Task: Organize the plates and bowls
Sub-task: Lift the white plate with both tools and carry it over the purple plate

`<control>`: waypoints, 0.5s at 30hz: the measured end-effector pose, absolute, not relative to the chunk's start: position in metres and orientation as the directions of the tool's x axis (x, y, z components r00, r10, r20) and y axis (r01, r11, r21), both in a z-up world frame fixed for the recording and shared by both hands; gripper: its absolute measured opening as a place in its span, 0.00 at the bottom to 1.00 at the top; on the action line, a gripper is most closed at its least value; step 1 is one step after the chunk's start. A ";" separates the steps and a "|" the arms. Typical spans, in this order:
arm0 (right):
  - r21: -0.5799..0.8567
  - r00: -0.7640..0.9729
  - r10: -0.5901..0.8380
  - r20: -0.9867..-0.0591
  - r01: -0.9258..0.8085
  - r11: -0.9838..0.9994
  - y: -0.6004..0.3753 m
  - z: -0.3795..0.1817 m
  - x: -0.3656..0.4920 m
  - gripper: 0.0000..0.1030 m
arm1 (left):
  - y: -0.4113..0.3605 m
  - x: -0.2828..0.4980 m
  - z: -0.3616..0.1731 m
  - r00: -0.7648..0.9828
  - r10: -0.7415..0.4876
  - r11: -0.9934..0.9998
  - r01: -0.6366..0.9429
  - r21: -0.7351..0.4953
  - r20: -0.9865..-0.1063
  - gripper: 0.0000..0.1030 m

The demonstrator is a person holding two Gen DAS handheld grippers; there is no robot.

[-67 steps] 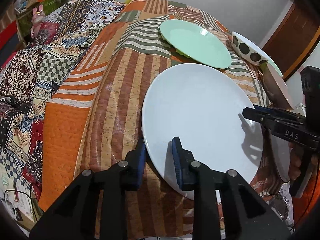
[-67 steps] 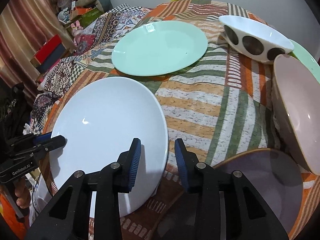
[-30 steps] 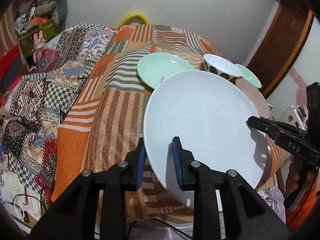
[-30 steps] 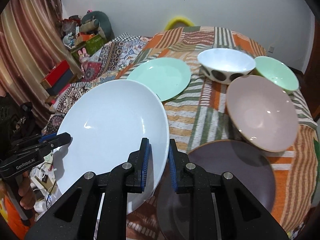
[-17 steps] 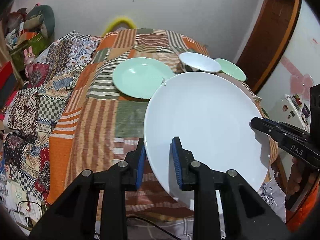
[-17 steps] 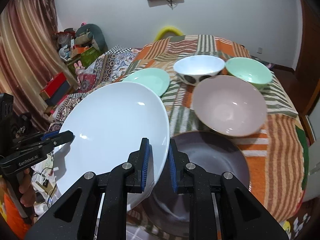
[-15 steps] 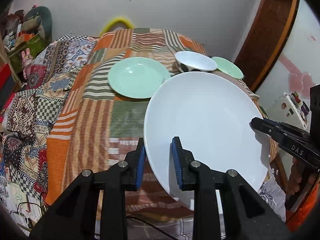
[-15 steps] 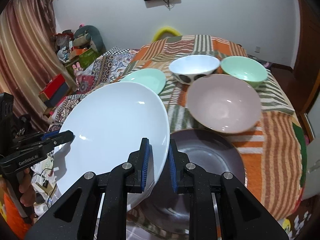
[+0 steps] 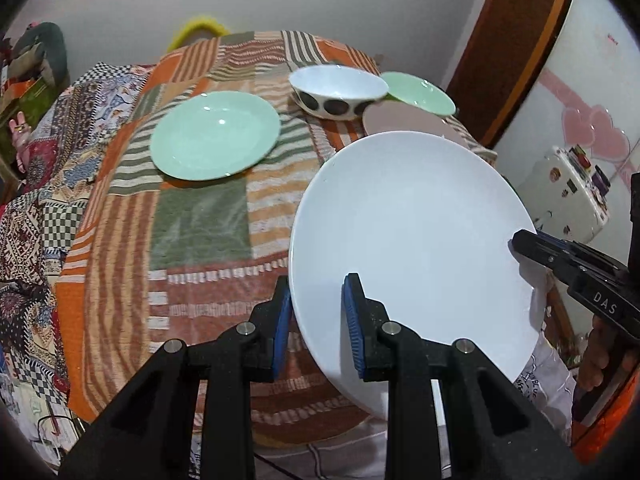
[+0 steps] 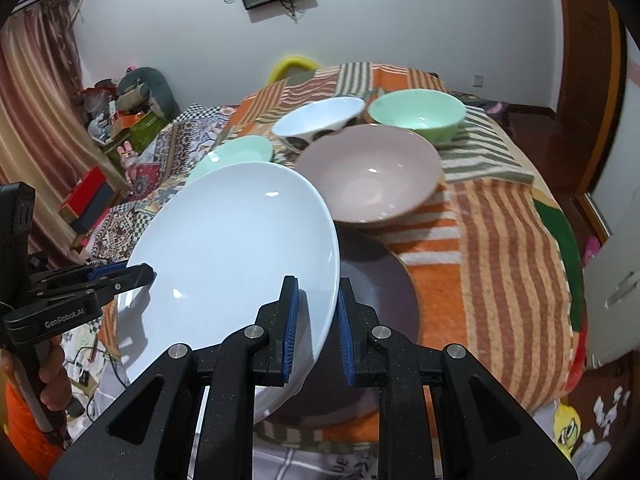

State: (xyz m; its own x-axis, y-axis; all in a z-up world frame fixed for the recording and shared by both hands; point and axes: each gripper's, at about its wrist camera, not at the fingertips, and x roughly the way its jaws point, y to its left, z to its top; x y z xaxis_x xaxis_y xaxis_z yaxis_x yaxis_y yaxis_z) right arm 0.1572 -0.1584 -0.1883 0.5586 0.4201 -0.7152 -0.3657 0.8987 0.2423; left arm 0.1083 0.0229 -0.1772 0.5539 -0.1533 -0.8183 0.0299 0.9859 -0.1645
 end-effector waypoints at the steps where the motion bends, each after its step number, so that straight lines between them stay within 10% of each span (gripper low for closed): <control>1: 0.243 0.558 0.417 -0.718 -0.361 0.900 -0.161 -0.190 0.157 0.17 | 0.020 0.109 -0.179 0.548 -0.156 0.986 0.033 -0.166 -0.822 0.25; 10: 0.262 0.527 0.396 -0.752 -0.313 0.913 -0.179 -0.211 0.153 0.17 | 0.003 0.119 -0.199 0.489 -0.167 0.986 0.059 -0.158 -0.856 0.25; 15: 0.310 0.481 0.441 -0.758 -0.329 0.892 -0.173 -0.217 0.151 0.15 | -0.024 0.116 -0.183 0.490 -0.323 0.945 0.205 -0.253 -0.810 0.09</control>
